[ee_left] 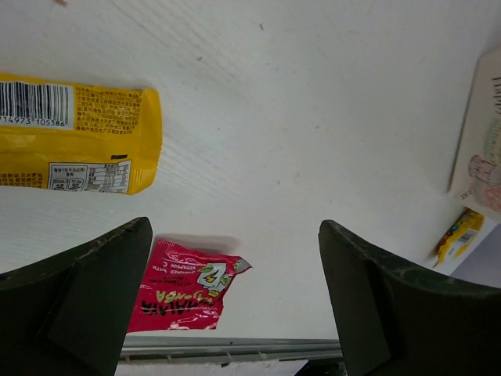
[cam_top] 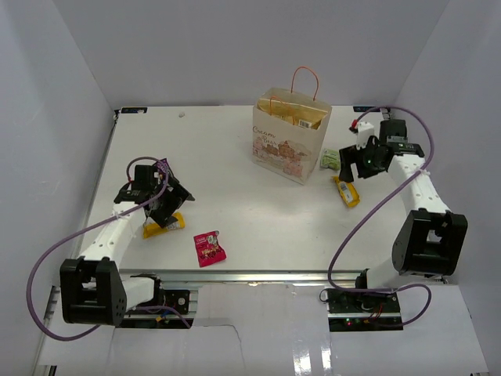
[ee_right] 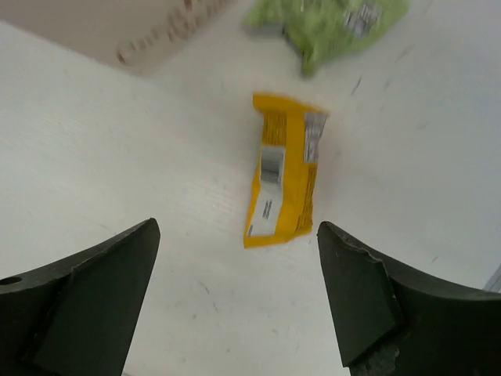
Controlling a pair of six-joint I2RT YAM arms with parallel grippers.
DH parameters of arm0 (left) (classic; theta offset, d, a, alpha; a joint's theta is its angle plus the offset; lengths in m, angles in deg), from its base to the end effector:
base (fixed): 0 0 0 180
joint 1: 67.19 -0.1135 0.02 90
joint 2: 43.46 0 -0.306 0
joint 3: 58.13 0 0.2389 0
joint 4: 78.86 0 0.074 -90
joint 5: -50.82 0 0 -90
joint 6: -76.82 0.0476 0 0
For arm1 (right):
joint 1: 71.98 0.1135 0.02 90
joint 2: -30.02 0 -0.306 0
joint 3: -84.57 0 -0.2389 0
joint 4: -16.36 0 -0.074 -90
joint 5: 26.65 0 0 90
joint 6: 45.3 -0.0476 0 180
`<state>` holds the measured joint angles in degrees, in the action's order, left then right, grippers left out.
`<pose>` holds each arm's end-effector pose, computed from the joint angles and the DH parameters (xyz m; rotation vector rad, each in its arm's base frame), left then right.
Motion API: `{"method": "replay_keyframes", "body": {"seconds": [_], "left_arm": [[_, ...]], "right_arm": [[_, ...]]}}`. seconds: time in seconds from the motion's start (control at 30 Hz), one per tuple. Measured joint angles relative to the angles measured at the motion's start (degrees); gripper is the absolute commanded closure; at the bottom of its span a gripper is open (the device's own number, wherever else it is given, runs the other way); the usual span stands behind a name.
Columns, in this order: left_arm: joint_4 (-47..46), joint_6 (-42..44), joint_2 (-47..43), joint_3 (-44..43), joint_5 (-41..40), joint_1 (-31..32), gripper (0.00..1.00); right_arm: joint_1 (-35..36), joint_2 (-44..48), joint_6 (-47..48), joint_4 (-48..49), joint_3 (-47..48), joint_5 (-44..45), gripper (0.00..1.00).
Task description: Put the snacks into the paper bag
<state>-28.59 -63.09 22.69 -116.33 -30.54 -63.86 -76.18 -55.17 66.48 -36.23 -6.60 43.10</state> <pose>0.1959 -0.0186 0.2574 -1.0008 2.4699 -0.5198 0.3111 -0.0063 0.3441 -0.5169 2.3098 0.2122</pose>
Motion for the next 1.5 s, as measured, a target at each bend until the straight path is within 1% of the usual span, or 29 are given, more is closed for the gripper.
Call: {"method": "replay_keyframes", "body": {"seconds": [0.17,0.27,0.4,0.47,0.53,0.57,0.63,0.67,0.73,0.83,0.87,0.93,0.97,1.03,1.13,1.33,1.43,1.5], "left_arm": [[-0.3,0.5,5.8,-0.3,1.5,0.0,0.02],[-0.4,1.7,6.1,-0.3,3.3,0.1,0.03],[-0.5,3.5,3.5,-0.3,5.4,0.2,0.04],[-0.8,4.1,0.6,0.0,6.3,0.2,0.03],[-1.2,4.2,-2.9,1.0,7.1,0.3,0.02],[-1.3,4.2,-4.8,1.8,7.4,0.4,0.02],[-1.4,4.0,-8.2,3.7,8.0,0.6,0.02],[-1.1,3.8,-9.6,4.6,8.3,0.8,0.02],[-0.5,3.6,-11.5,6.1,8.7,1.1,0.02],[1.1,3.3,-13.6,7.5,8.7,1.5,0.02],[1.8,3.3,-14.3,7.7,8.7,1.7,0.02],[2.9,3.3,-15.5,7.7,8.7,1.7,0.02],[3.2,3.3,-16.2,7.7,8.7,1.7,0.02],[3.8,3.3,-17.6,7.7,8.5,1.7,0.02],[4.0,3.3,-20.2,8.5,8.4,1.7,0.02],[4.9,4.0,-27.5,10.5,8.3,1.7,0.02],[4.3,4.7,-30.8,10.7,8.5,1.7,0.02],[3.2,4.7,-32.6,11.5,8.9,1.7,0.02]], "right_arm": [[0.1,-2.8,1.6,0.7,-11.8,7.0,0.15],[0.1,-5.5,1.8,1.9,-13.7,8.8,0.18],[0.1,-10.6,2.1,7.4,-13.7,9.7,0.22],[0.1,-12.3,2.4,9.6,-13.7,10.4,0.23],[0.1,-13.2,2.8,11.7,-13.7,10.9,0.27],[0.1,-13.6,2.9,12.7,-13.7,11.1,0.33],[0.1,-14.3,3.5,14.3,-13.7,11.1,0.39],[0.1,-14.5,3.8,14.8,-13.7,11.1,0.47],[0.1,-14.9,4.3,15.6,-13.7,11.0,0.53],[0.1,-14.9,5.4,16.3,-13.7,10.5,0.66],[0.0,-14.8,5.8,16.6,-13.9,10.1,0.72],[-0.2,-14.1,7.0,17.0,-14.8,9.0,0.78],[-0.5,-13.4,8.0,16.8,-15.5,8.2,0.83],[-1.4,-11.5,10.2,15.4,-16.5,5.9,0.88],[-3.2,-7.9,13.4,12.5,-16.9,2.2,0.9],[-5.2,3.2,19.2,6.6,-15.7,-8.0,0.9],[-5.1,6.9,19.7,3.1,-11.6,-12.9,0.9],[-5.0,8.4,19.5,0.9,-7.1,-15.7,0.9]]}}
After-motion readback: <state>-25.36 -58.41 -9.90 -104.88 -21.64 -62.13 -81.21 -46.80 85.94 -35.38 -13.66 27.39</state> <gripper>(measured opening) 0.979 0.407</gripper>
